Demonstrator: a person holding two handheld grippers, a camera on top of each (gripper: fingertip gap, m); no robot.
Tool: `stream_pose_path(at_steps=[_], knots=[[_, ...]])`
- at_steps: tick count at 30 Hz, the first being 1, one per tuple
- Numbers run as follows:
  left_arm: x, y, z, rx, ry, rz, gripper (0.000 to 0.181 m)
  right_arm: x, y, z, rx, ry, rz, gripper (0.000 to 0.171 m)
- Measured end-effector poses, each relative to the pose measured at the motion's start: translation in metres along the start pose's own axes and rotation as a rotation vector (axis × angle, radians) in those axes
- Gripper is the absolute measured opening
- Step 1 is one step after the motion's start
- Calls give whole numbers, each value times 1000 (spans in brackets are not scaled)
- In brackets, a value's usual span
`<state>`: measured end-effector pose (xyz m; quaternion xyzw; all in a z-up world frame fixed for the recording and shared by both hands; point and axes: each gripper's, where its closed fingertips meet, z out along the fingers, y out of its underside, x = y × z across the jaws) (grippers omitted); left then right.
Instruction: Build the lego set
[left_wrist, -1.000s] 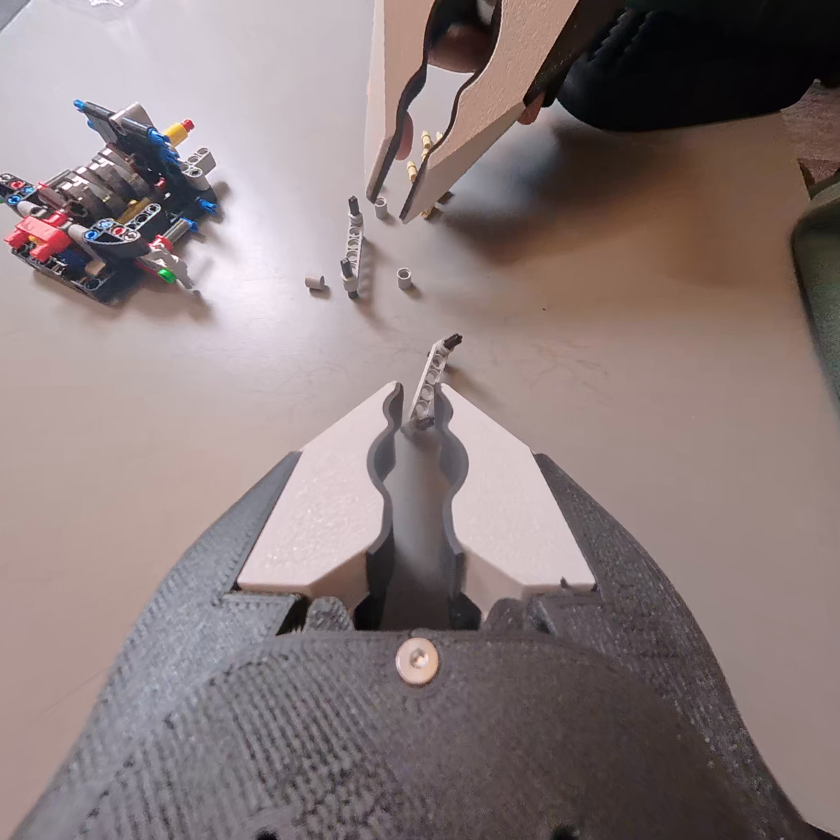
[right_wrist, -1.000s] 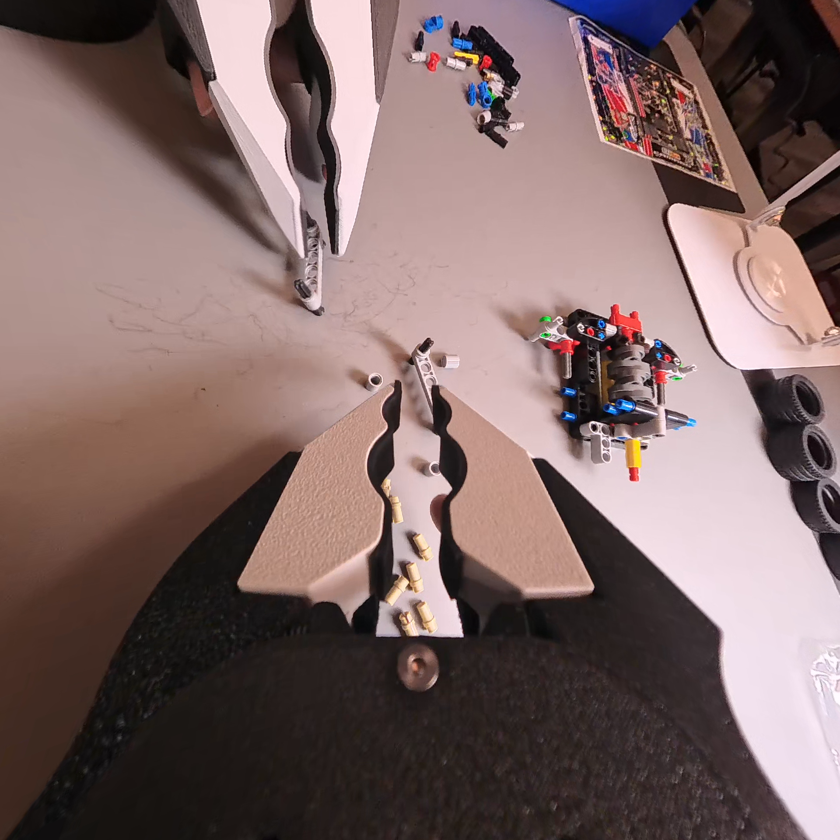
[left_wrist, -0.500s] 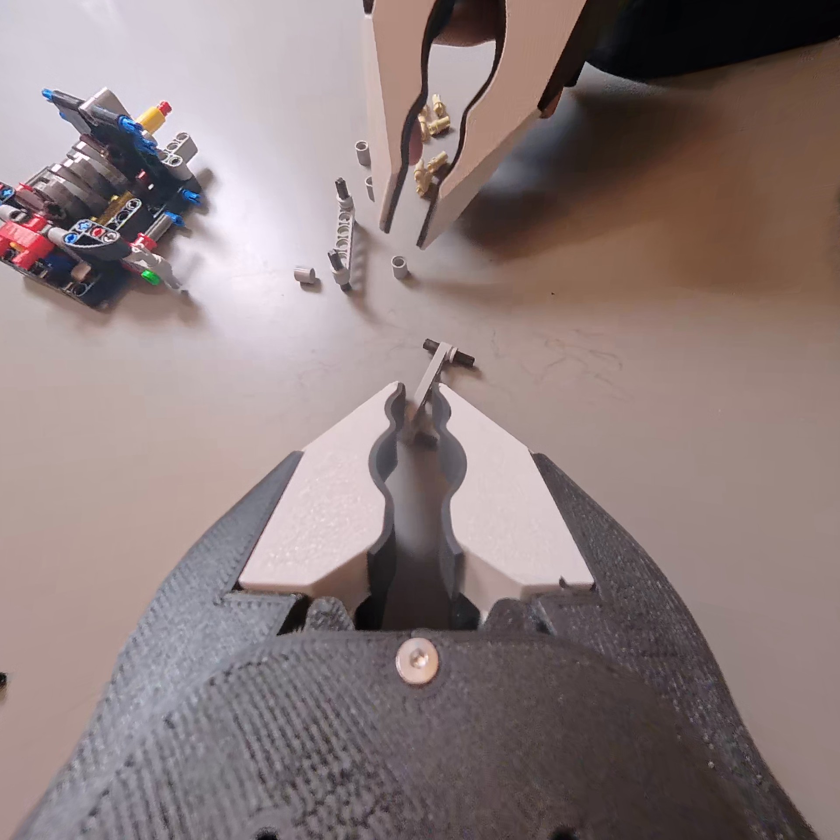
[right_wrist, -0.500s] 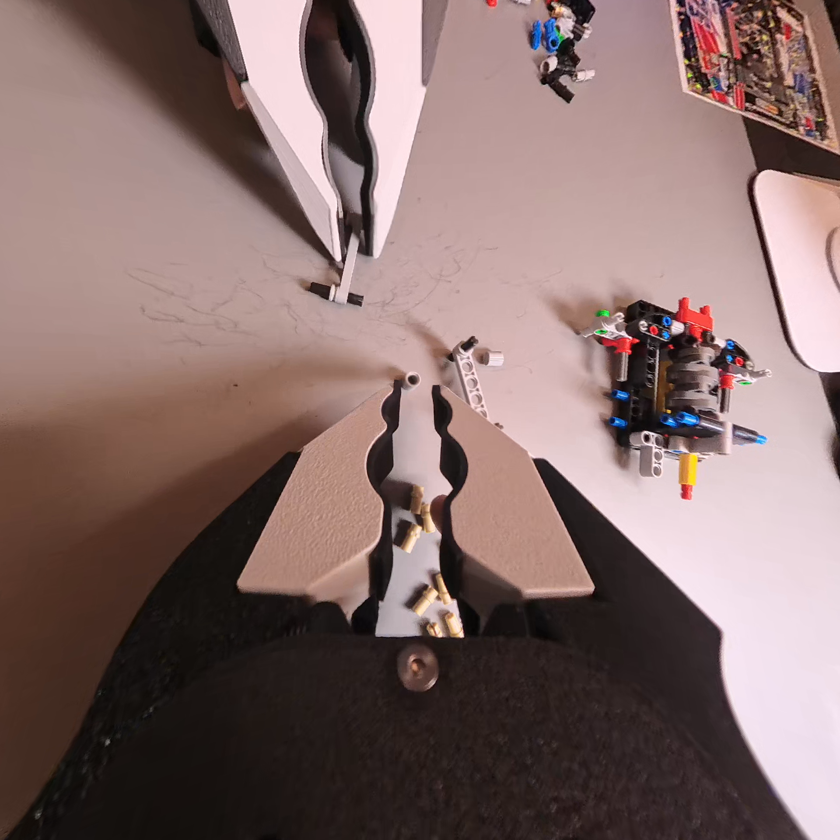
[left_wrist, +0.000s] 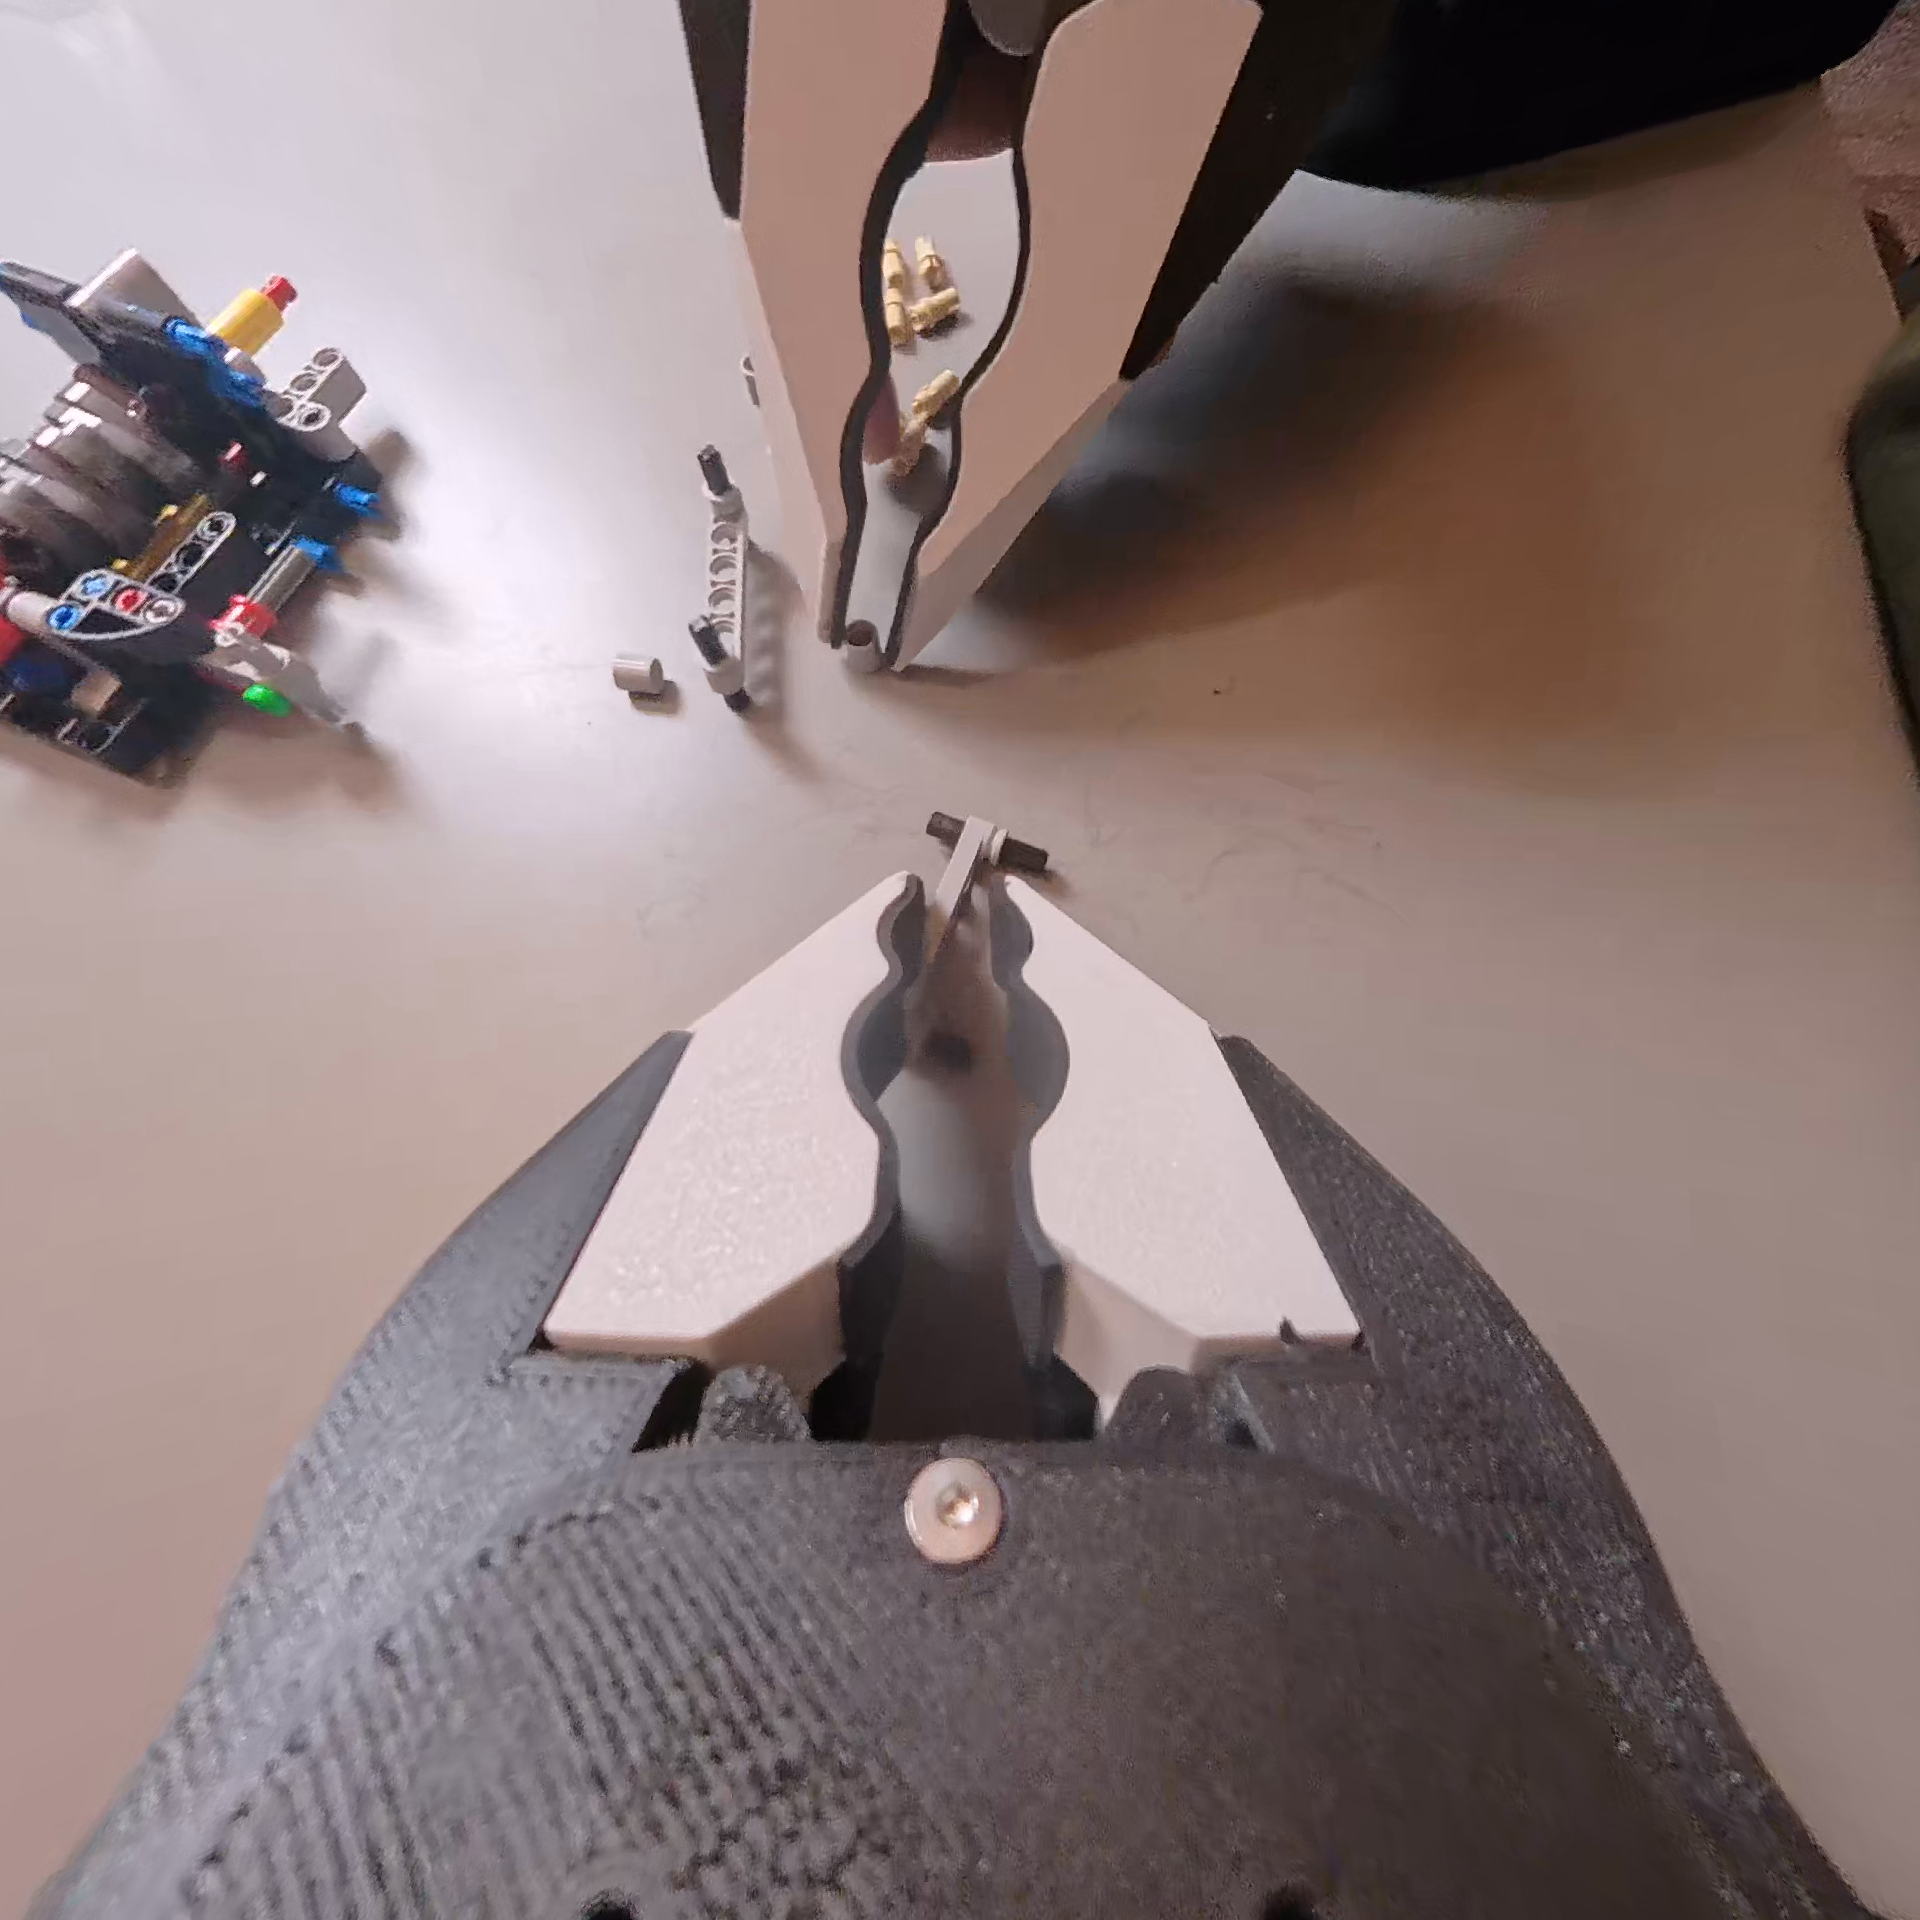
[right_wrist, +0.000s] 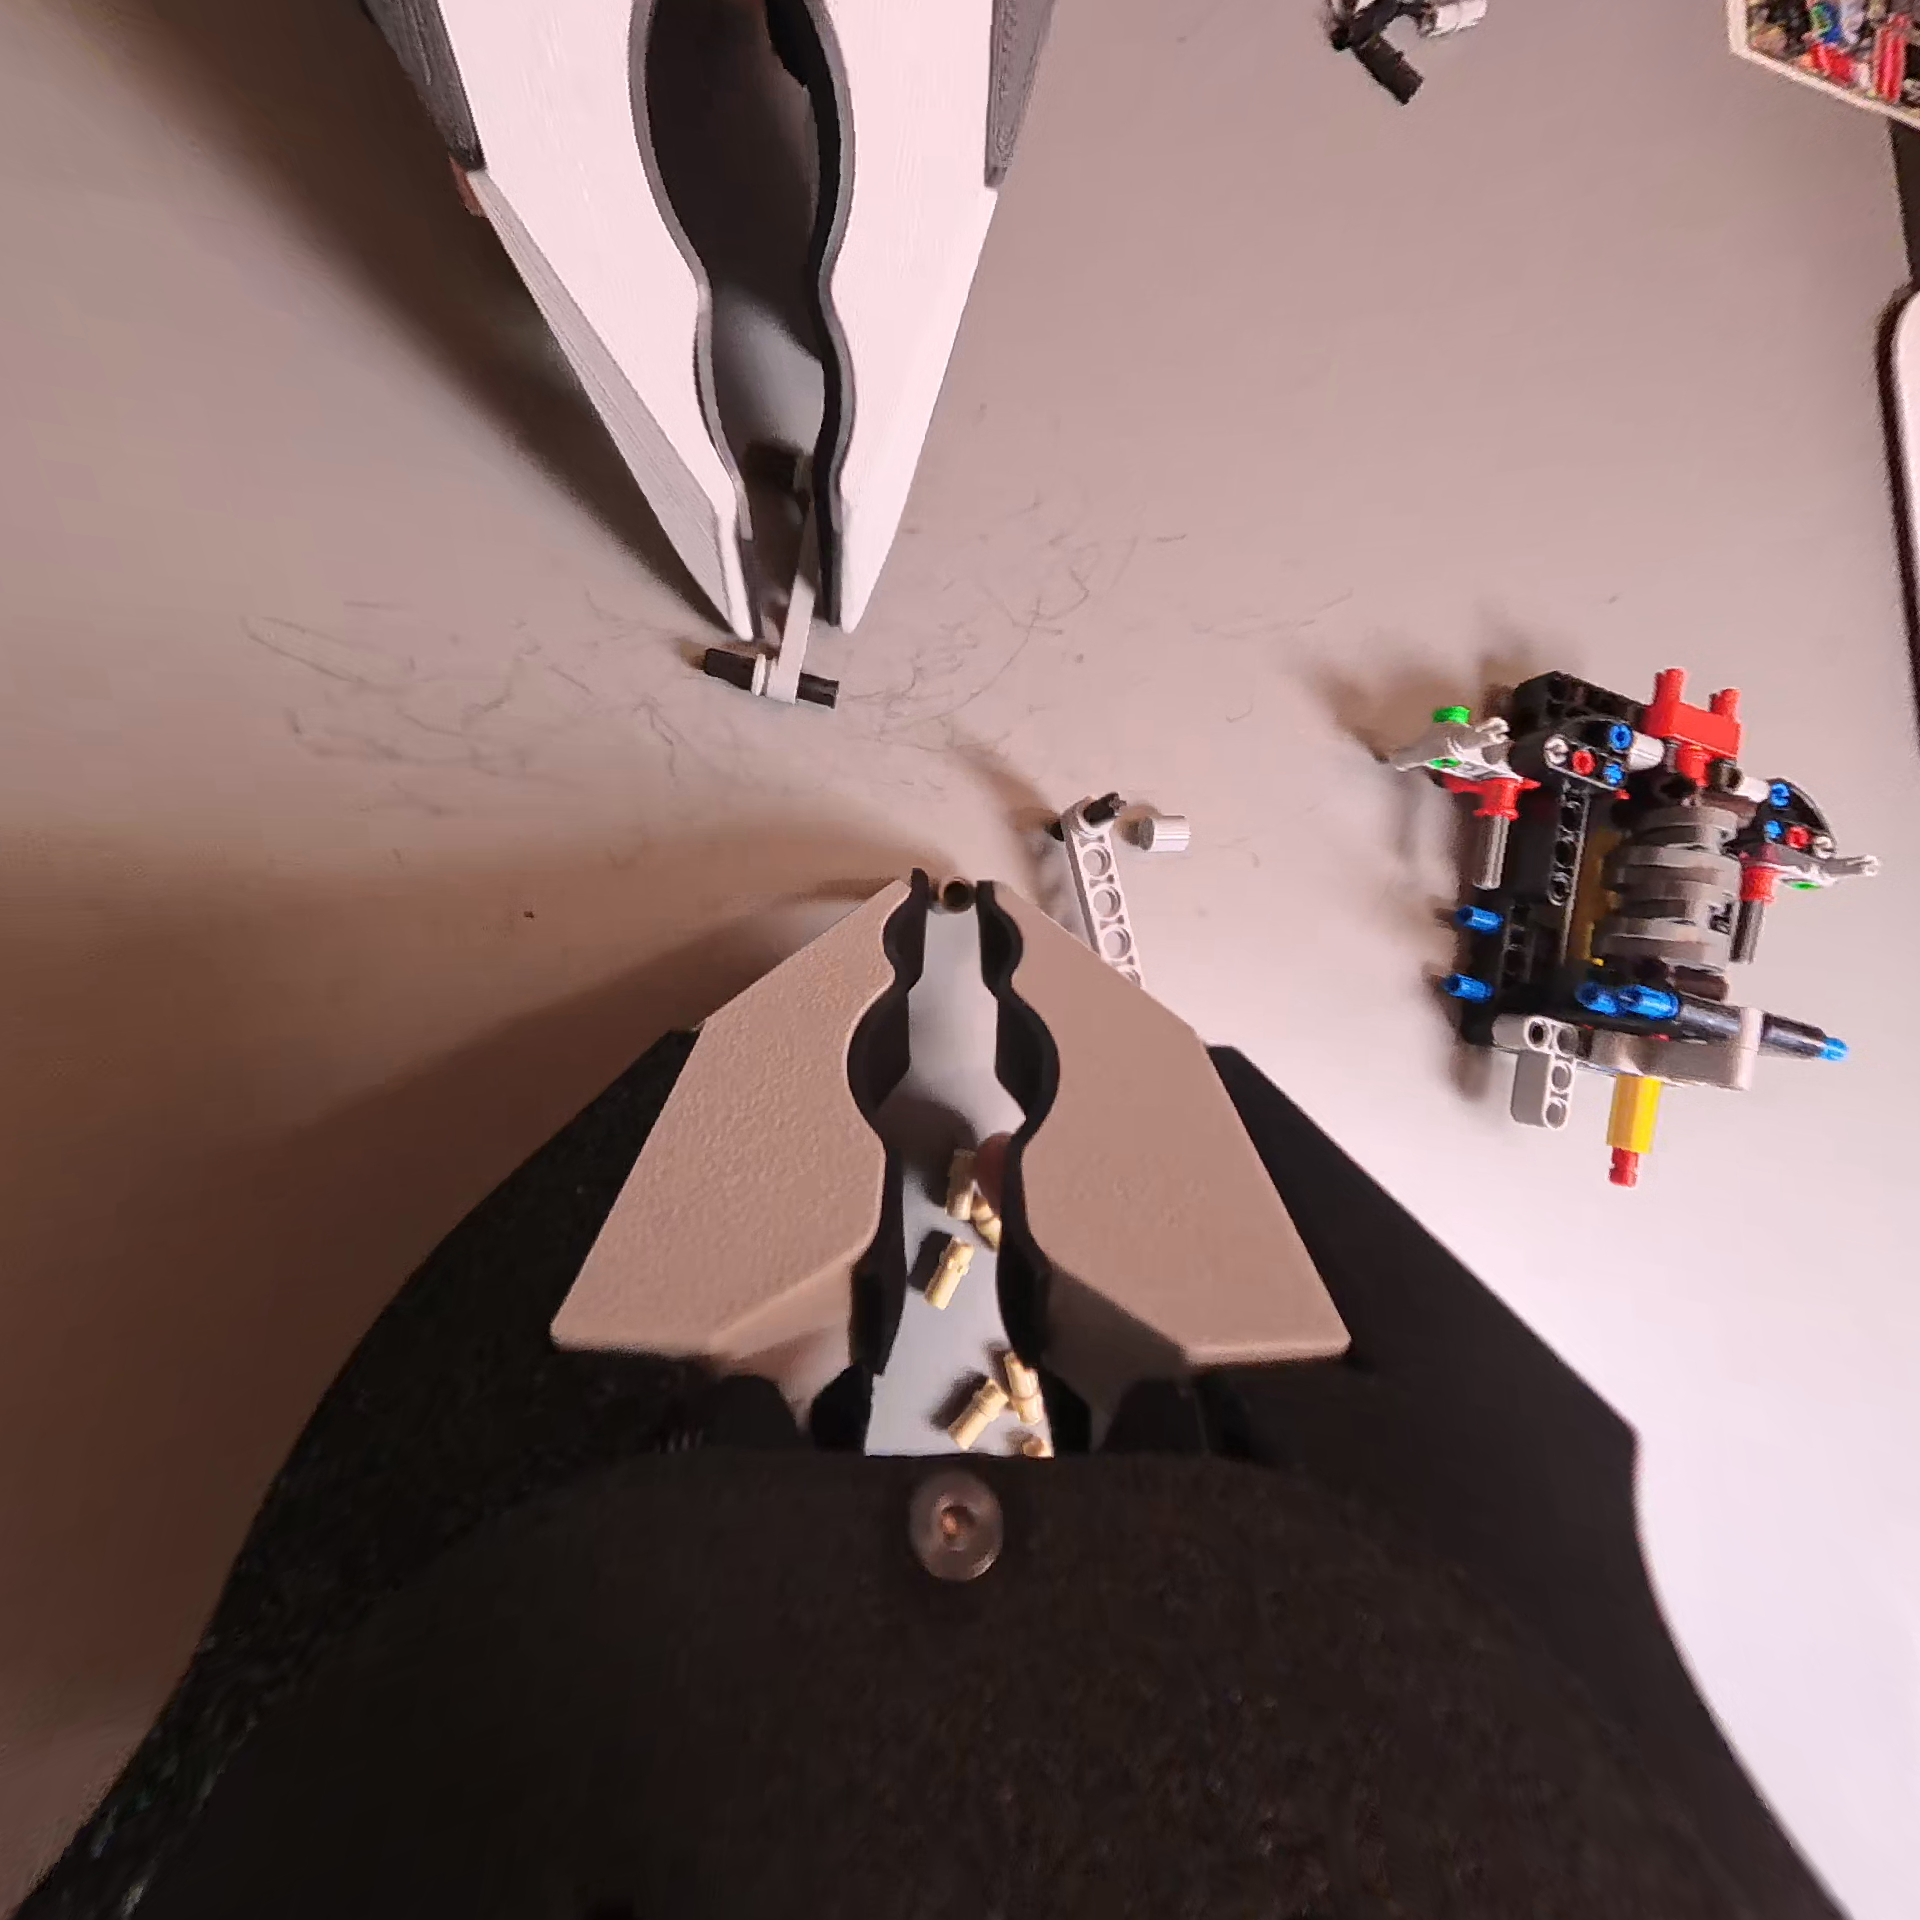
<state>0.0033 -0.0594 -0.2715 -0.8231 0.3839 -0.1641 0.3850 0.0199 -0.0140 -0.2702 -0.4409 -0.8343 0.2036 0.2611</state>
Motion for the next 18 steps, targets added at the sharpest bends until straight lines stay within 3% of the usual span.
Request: stream_pose_path(at_steps=[9,18], knots=[[4,-1,2,-4,-19,80,1,-2,-11,-5,72,-30,25,5],[16,-18,5,57,-124,372,1,-19,-28,-16,245,-257,249,5]])
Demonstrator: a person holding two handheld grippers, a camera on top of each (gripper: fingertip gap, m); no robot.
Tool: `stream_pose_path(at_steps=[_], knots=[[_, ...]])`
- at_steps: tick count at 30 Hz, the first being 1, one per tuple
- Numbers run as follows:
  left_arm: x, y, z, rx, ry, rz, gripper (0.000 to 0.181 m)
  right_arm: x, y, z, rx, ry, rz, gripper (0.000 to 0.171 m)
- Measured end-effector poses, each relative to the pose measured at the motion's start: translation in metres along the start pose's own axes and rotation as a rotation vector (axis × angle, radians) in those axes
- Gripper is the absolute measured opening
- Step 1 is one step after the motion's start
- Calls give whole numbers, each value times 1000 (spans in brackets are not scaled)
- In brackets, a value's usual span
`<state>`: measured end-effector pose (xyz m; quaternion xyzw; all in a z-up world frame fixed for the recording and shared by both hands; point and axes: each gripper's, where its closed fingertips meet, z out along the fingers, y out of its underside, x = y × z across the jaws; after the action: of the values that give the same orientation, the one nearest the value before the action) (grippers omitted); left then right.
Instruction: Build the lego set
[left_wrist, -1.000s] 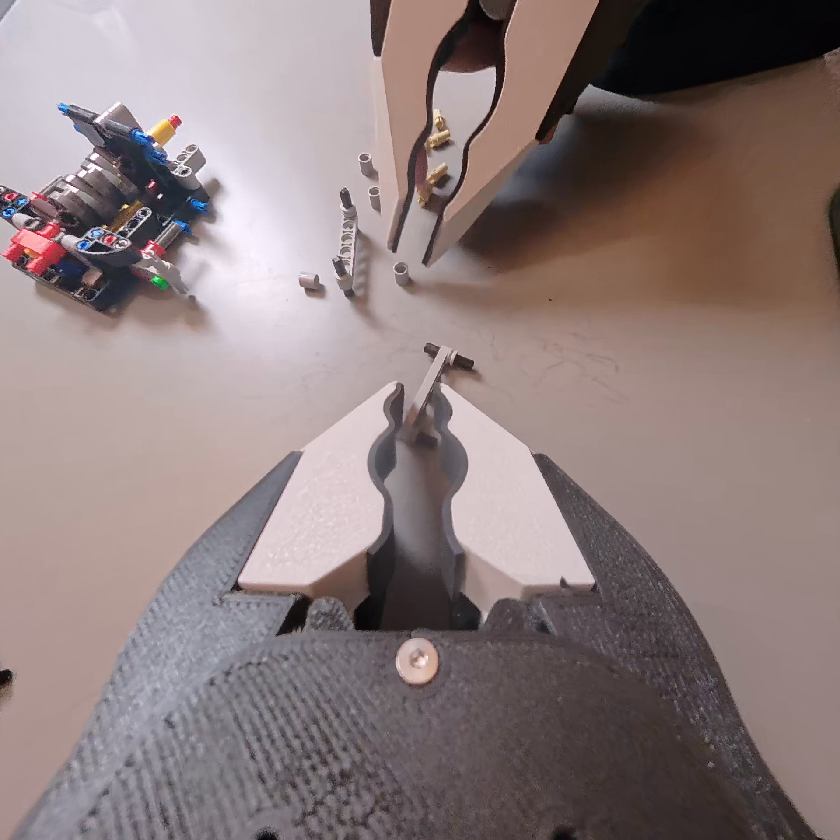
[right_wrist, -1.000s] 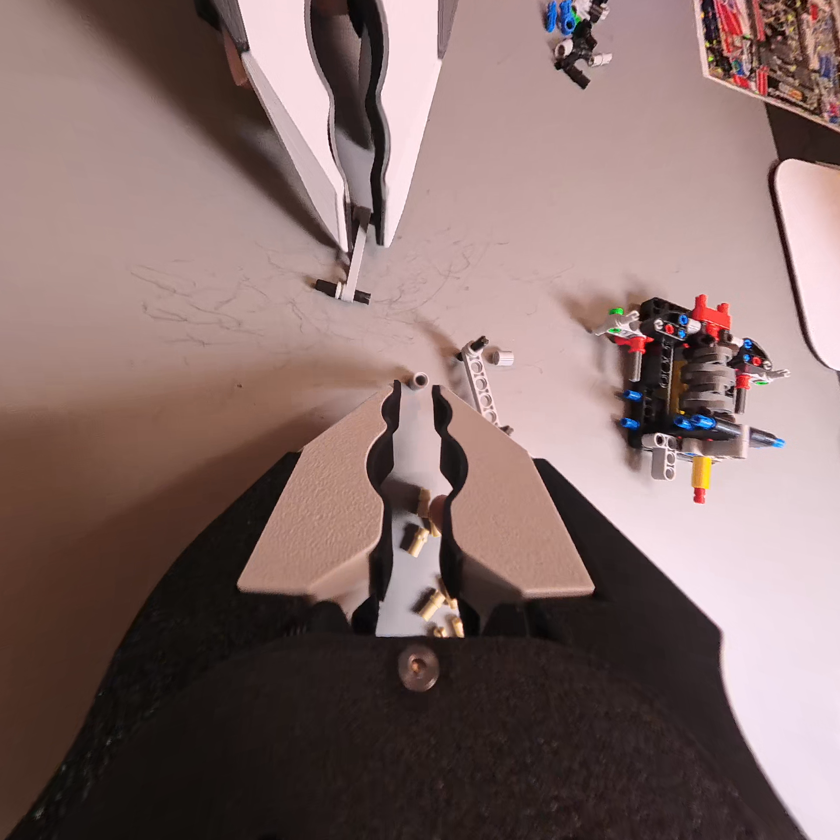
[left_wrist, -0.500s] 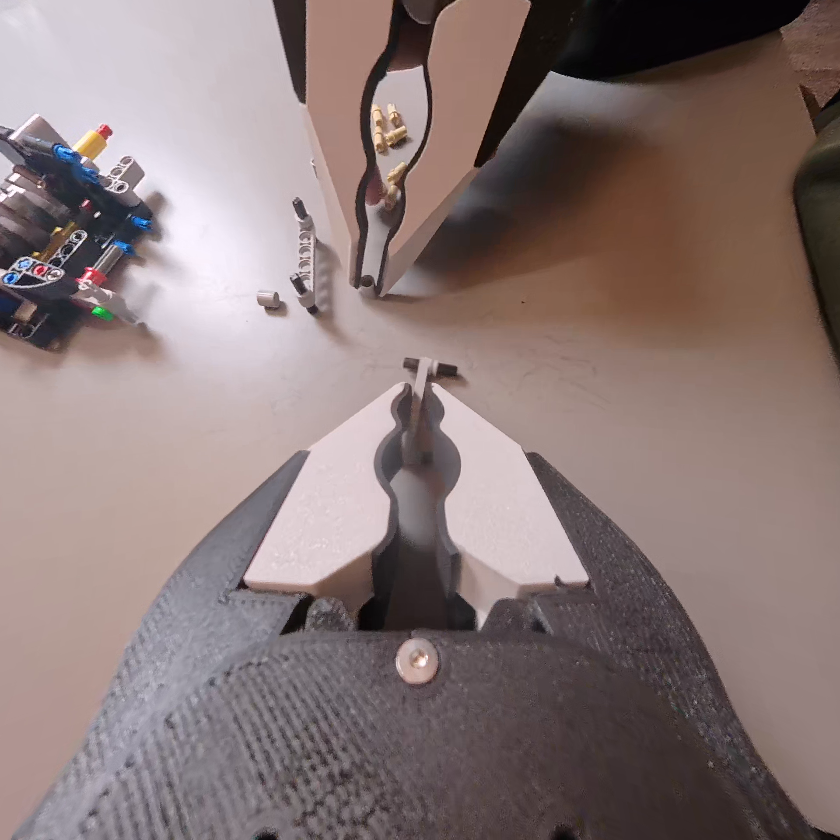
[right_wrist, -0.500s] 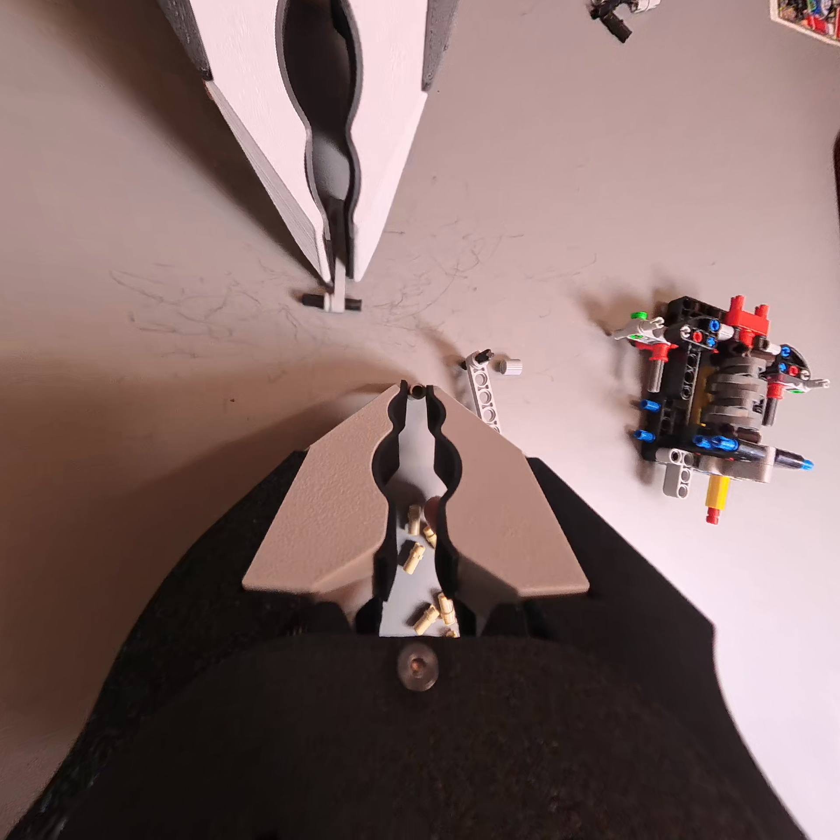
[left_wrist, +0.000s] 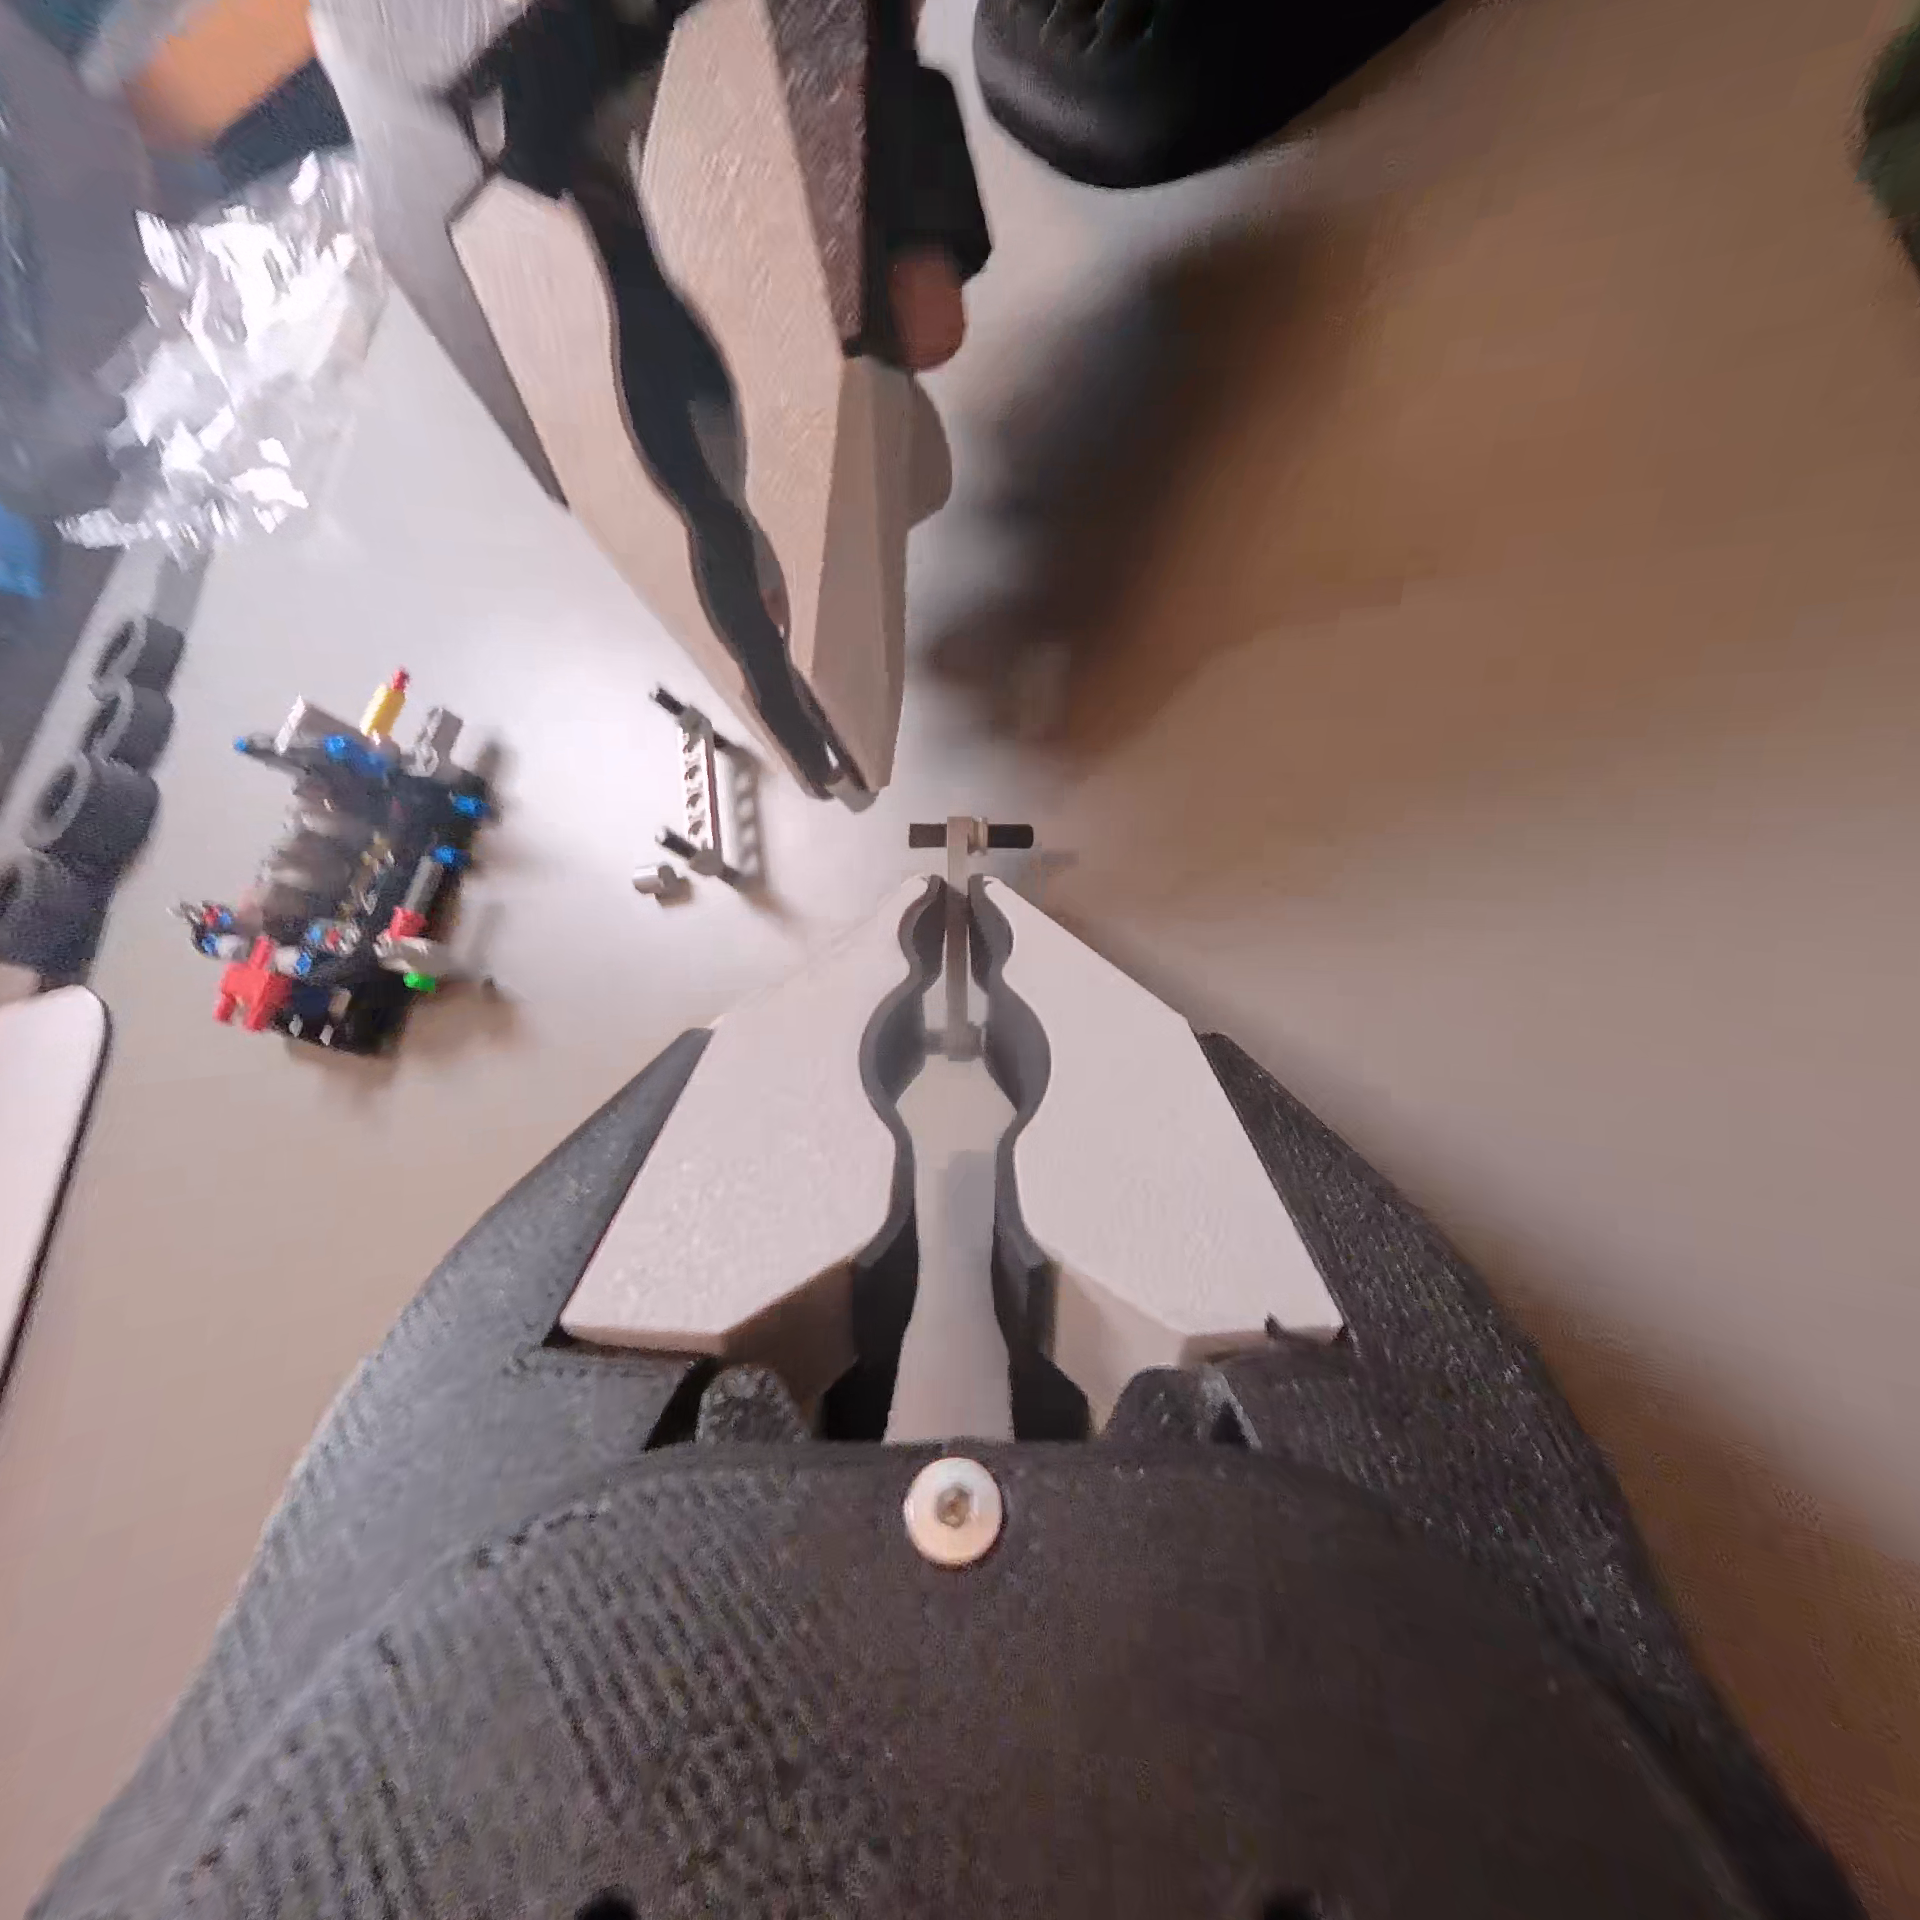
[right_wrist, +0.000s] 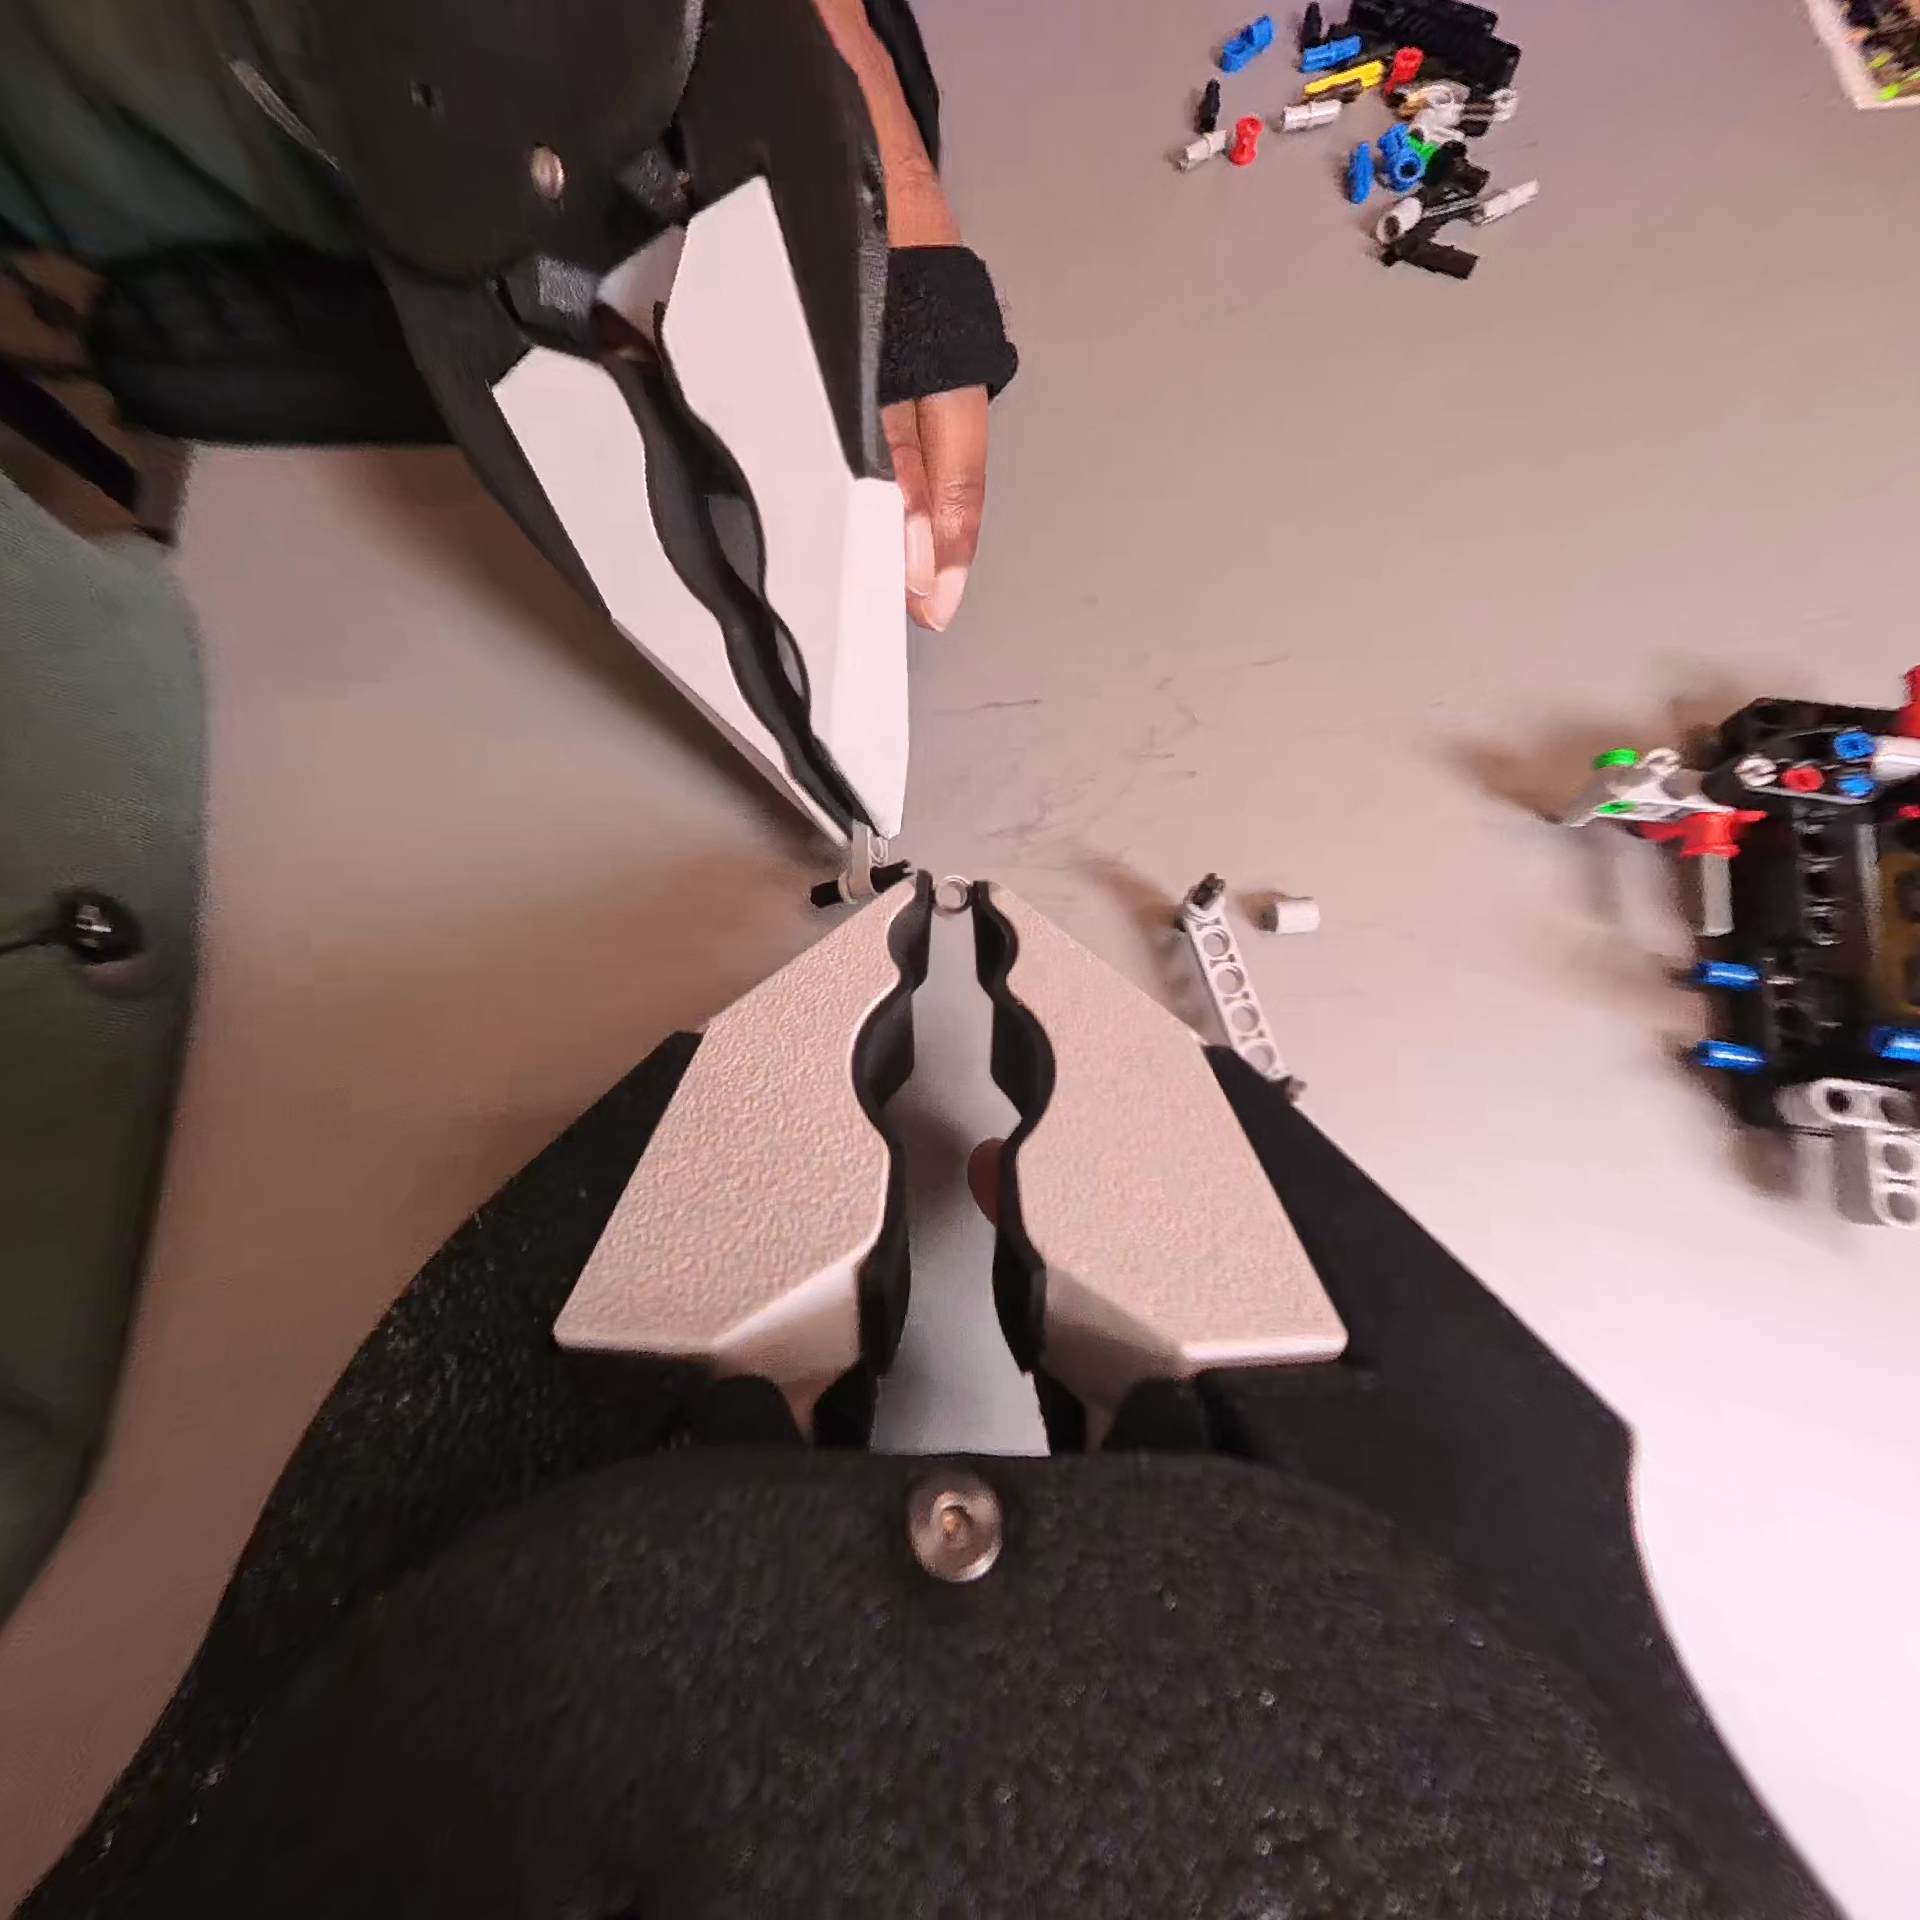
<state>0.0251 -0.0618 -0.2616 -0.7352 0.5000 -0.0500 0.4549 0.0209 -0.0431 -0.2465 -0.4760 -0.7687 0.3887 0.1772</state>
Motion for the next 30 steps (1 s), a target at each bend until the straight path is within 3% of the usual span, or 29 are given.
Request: stream_pose_path(at_steps=[4,8,20,25,30], knots=[[1,-13,-6,56,-54,120,2,-11,-5,-6,72,-142,117,5],[-2,-10,-4,4,-139,281,1,-15,-3,-8,80,-192,155,5],[-6,2,7,-141,-261,515,2,-10,17,2,-69,-25,31,5],[-2,-2,6,-98,-223,448,7,-12,18,1,-88,-3,-16,5],[4,-12,-6,72,-16,7,18,-10,19,-2,-82,8,-11,5]])
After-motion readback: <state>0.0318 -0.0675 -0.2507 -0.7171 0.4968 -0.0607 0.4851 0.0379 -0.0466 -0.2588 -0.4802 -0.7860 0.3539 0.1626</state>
